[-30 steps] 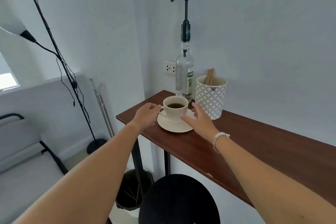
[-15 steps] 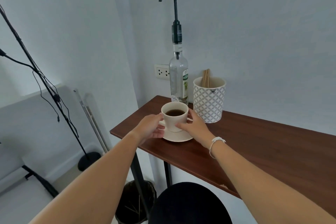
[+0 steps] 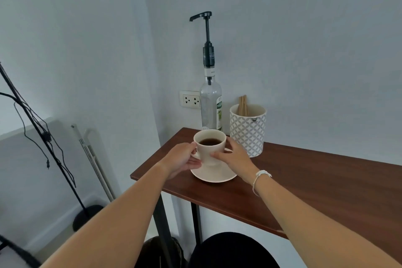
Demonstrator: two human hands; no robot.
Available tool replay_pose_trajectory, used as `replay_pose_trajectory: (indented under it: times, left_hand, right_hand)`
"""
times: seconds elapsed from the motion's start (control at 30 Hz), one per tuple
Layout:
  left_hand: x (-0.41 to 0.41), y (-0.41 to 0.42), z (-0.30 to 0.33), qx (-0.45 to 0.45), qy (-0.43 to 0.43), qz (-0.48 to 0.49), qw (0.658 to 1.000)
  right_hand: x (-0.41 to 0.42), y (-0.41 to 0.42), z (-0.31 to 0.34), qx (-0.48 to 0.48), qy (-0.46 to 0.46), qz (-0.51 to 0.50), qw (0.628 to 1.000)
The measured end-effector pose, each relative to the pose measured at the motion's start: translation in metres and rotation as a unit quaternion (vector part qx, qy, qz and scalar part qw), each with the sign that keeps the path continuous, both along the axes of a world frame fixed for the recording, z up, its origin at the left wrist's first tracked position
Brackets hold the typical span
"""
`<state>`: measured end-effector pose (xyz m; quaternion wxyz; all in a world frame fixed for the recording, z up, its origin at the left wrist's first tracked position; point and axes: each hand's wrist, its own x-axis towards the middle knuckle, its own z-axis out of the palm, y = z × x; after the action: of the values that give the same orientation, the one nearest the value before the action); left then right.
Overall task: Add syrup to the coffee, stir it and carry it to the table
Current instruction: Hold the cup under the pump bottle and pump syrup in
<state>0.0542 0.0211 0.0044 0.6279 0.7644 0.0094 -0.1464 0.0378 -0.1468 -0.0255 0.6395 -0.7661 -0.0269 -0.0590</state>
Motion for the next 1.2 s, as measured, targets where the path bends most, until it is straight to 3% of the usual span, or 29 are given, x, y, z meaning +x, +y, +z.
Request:
replay_pose_trajectory:
  times: [0.23,0.47,0.93,1.2]
  left_hand:
    - [0.011,0.009,0.055,-0.023,-0.040,-0.005,0.999]
    - [0.025,0.016,0.123,-0.032,-0.076,-0.010,0.997]
    - [0.060,0.019,0.220,-0.028,-0.154,0.033,0.987]
    - [0.085,0.010,0.238,-0.027,-0.162,0.051,0.985]
  right_hand:
    - [0.016,0.006,0.052,-0.013,-0.037,0.011,0.999]
    - [0.040,0.003,0.122,-0.085,-0.059,0.015,0.995]
    - [0.116,-0.003,0.261,-0.023,-0.123,-0.125,0.984]
    - [0.153,0.012,0.286,0.015,-0.099,-0.094,0.991]
